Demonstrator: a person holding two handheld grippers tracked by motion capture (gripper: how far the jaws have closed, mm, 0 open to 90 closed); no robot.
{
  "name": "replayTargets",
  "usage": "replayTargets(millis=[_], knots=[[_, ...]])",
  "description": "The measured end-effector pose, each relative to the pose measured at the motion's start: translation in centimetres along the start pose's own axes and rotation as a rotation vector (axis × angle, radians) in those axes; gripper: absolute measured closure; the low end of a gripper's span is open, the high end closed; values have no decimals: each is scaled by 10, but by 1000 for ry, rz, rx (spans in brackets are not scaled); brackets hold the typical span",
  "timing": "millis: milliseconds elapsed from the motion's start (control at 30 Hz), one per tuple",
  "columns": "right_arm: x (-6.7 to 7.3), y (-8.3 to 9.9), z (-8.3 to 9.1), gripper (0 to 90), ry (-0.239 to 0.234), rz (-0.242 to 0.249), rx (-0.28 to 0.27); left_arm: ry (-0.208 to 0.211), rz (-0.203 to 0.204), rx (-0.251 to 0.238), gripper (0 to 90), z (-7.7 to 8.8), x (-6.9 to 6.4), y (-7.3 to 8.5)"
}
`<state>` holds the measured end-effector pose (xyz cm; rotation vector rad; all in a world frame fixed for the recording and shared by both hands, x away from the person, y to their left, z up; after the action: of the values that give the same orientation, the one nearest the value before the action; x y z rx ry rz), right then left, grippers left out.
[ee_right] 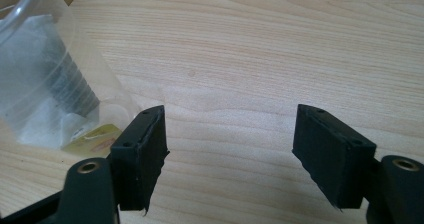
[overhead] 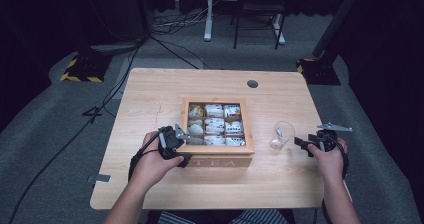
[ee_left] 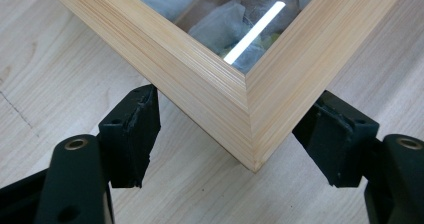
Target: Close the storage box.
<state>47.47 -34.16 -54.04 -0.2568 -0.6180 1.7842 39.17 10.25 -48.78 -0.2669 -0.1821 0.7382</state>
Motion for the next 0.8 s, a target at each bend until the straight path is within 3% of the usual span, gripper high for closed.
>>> replayTargets(millis=[200, 367, 433, 500, 800], knots=[[1, 1, 0, 303, 0, -2, 4, 21, -18, 53, 270, -4, -2, 4], [1, 2, -2, 301, -3, 1, 10, 46, -15, 42, 268, -3, -3, 6], [2, 2, -2, 299, -5, 5, 9, 68, -9, 11, 267, 3, -1, 5], [1, 1, -2, 296, -6, 5, 8, 75, 1, -69, 283, 10, 2, 1], [1, 0, -4, 258, -14, 11, -11, 4, 97, -258, 249, 39, 36, 2]])
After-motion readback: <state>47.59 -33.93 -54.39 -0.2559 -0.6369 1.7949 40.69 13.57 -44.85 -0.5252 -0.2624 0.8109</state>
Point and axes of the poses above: each handheld gripper's, and its own axes: z roughly backward along the jaws, y roughly out of its underside, x roughly to its left, the point moved 9 cm from there along -z, roughly forward along the jaws, and after that the axes turned 14 degrees about x, right-handed, at the moved point
